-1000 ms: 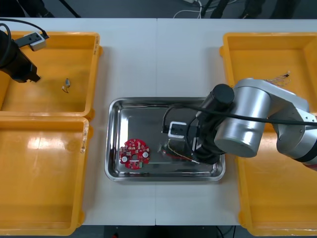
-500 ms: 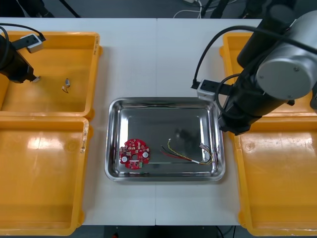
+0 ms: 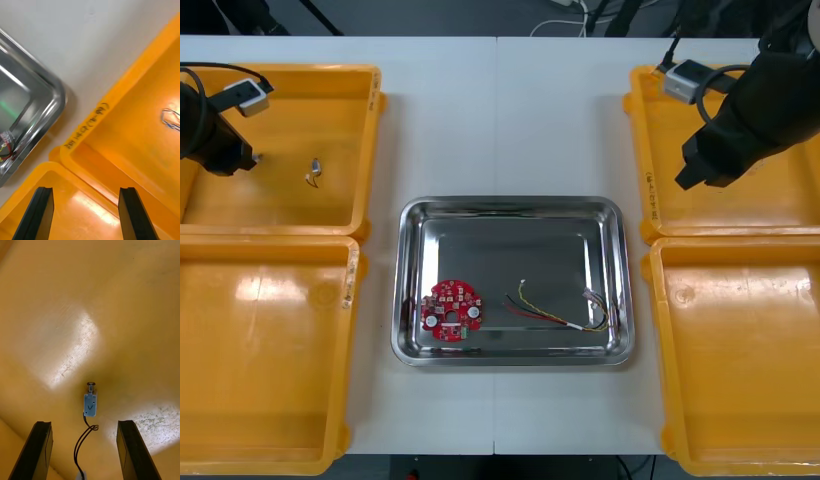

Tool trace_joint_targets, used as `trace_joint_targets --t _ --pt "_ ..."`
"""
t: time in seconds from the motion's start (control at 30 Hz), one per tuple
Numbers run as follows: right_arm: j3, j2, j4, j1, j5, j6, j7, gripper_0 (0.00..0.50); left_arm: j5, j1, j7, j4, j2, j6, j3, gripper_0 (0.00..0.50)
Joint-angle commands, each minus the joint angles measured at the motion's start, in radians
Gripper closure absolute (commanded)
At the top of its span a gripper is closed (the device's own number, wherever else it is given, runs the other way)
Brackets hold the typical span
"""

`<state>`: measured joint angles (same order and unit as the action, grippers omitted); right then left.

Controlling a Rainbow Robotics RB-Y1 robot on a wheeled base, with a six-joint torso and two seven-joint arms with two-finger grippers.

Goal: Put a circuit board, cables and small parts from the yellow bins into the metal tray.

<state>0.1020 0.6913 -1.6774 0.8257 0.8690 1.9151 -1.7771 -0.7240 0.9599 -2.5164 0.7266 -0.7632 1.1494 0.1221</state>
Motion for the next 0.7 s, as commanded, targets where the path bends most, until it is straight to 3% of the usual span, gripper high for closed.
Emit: trace_joint_targets --t 0.03,0.17,0.7 --pt "-0.062 -0.01 0.064 0.09 -0.07 0.005 0.027 0.0 -0.003 0.057 -0.101 -0.018 0.016 -0.025 -0.002 0.0" --pt "-0.071 -0.01 0.12 0.108 -0.131 0.005 0.021 0.0 -0.005 0.049 -0.101 -0.021 0.016 -0.033 0.004 0.0" --pt "-0.119 -0.013 0.374 0.156 -0.248 -0.136 0.018 0.0 -0.044 0.0 -0.104 -0.019 0.016 -0.105 0.028 0.0"
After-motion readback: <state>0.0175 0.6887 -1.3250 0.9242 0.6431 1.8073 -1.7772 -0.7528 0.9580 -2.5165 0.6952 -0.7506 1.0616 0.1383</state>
